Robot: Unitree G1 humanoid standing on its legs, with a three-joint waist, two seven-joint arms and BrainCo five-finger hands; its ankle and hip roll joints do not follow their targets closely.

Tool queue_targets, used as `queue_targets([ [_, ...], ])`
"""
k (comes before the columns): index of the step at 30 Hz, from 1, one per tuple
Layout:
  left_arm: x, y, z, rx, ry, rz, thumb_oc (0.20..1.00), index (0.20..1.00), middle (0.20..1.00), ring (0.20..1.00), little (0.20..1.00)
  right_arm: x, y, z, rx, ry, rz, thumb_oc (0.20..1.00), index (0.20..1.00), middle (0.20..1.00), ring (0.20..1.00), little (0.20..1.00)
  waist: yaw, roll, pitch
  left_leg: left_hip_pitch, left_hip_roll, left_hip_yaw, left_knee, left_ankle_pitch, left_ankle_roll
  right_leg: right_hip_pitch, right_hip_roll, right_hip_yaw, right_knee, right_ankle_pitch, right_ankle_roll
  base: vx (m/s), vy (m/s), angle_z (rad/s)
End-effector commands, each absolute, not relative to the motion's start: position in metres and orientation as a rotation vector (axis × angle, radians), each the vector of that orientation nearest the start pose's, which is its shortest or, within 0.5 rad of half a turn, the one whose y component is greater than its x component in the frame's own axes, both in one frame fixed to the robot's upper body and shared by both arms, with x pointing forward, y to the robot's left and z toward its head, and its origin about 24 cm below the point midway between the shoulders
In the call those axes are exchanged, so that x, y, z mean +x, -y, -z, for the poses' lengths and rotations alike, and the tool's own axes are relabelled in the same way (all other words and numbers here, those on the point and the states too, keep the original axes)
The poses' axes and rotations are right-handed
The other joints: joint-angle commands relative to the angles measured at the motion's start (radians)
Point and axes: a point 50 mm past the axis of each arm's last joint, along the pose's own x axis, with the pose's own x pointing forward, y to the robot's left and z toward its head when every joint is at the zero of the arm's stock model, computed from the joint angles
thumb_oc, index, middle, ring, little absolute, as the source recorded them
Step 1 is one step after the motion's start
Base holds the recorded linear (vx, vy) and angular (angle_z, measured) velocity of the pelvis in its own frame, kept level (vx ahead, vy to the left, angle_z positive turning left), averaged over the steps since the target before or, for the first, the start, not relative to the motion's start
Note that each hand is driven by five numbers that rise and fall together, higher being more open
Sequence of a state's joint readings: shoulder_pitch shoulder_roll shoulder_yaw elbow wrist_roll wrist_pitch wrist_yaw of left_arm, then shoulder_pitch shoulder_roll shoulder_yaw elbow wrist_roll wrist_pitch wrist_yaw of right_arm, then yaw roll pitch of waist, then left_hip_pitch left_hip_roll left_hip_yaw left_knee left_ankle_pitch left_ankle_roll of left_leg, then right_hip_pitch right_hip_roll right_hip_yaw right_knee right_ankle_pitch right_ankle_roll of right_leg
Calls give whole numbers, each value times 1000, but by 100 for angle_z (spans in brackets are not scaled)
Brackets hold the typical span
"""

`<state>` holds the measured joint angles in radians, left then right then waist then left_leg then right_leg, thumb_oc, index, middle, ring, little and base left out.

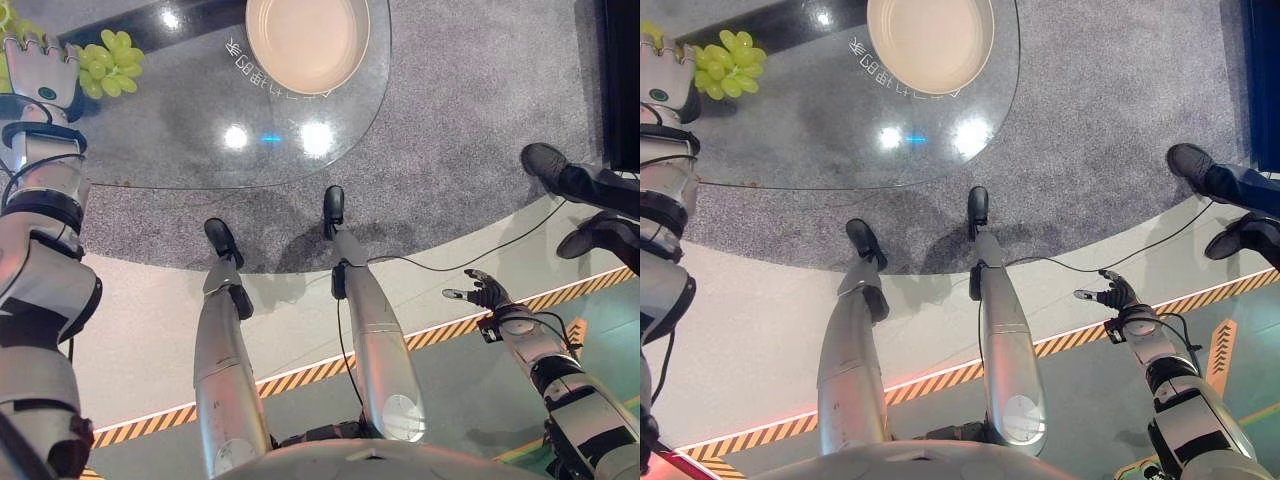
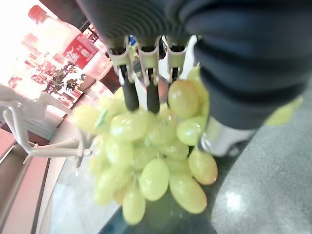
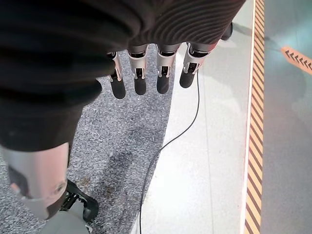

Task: Pick up fruits into the plate

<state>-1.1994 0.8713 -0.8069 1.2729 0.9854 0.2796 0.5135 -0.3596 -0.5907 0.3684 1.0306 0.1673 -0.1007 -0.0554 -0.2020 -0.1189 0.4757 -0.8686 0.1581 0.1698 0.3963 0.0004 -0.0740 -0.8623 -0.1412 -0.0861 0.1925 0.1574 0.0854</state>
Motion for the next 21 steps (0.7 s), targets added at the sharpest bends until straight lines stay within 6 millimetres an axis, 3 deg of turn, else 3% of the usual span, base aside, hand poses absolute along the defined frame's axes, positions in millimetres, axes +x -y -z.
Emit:
queue_targets([
  [1, 355, -367, -206, 2358, -249, -589, 200, 200, 200, 200, 200, 252, 318, 36, -624, -619, 117, 1000, 1000, 1000, 1000, 1000, 0, -11, 44, 52, -98, 14, -49, -94, 4, 39, 46, -1, 10, -62, 56, 0, 0, 0],
  [2, 356, -367, -206, 2358, -242, -583, 200, 200, 200, 200, 200, 253, 318, 35, -622, -617, 117, 1000, 1000, 1000, 1000, 1000, 0, -11, 44, 52, -97, 15, -49, -94, 3, 40, 45, -1, 9, -61, 56, -68, -15, -1],
  [3, 357, -366, -208, 2351, -230, -584, 200, 200, 200, 200, 200, 257, 317, 32, -617, -599, 121, 1000, 1000, 1000, 1000, 1000, -7, -17, 44, 29, -104, 28, -59, -56, 10, 16, 38, -2, 1, -32, 47, 0, 0, 0],
  [4, 356, -366, -202, 2346, -238, -561, 200, 200, 200, 200, 200, 255, 316, 34, -617, -606, 117, 1000, 1000, 1000, 1000, 1000, 0, -12, 44, 54, -97, 16, -51, -94, 3, 42, 47, -1, 8, -62, 56, -68, -20, -2],
  [5, 357, -365, -204, 2332, -232, -566, 200, 200, 200, 200, 200, 259, 315, 30, -615, -590, 120, 1000, 1000, 1000, 1000, 1000, -8, -17, 44, 28, -104, 27, -58, -56, 10, 14, 39, 0, 3, -32, 48, 0, 0, 0],
  [6, 357, -365, -202, 2324, -224, -553, 200, 200, 200, 200, 200, 260, 314, 30, -614, -588, 120, 1000, 1000, 1000, 1000, 1000, -7, -18, 44, 30, -104, 27, -62, -55, 9, 17, 39, 0, -1, -32, 48, 0, 0, 0],
  [7, 356, -365, -195, 2309, -213, -529, 200, 200, 200, 200, 200, 257, 314, 32, -614, -593, 117, 1000, 1000, 1000, 1000, 1000, 0, -13, 44, 55, -99, 15, -59, -92, 2, 42, 48, 0, 5, -61, 56, 59, 8, -1],
  [10, 357, -361, -189, 2237, -162, -528, 200, 200, 200, 200, 200, 257, 313, 32, -615, -590, 109, 1000, 1000, 1000, 1000, 1000, 2, -14, 44, 59, -99, 17, -60, -93, 3, 45, 51, -1, 8, -63, 57, -7, -6, 0],
  [11, 359, -358, -191, 2203, -127, -539, 200, 200, 200, 200, 200, 259, 312, 30, -615, -579, 107, 1000, 1000, 1000, 1000, 1000, -4, -20, 44, 39, -105, 29, -71, -55, 11, 24, 45, -2, 0, -35, 49, -83, -35, -2],
  [21, 373, -317, -180, 1793, 159, -494, 200, 200, 200, 200, 200, 257, 294, 37, -606, -553, 86, 1000, 1000, 1000, 1000, 1000, 8, -19, 44, 88, -113, 34, -99, -52, 13, 68, 48, -11, -3, -47, 53, -15, -14, 0],
])
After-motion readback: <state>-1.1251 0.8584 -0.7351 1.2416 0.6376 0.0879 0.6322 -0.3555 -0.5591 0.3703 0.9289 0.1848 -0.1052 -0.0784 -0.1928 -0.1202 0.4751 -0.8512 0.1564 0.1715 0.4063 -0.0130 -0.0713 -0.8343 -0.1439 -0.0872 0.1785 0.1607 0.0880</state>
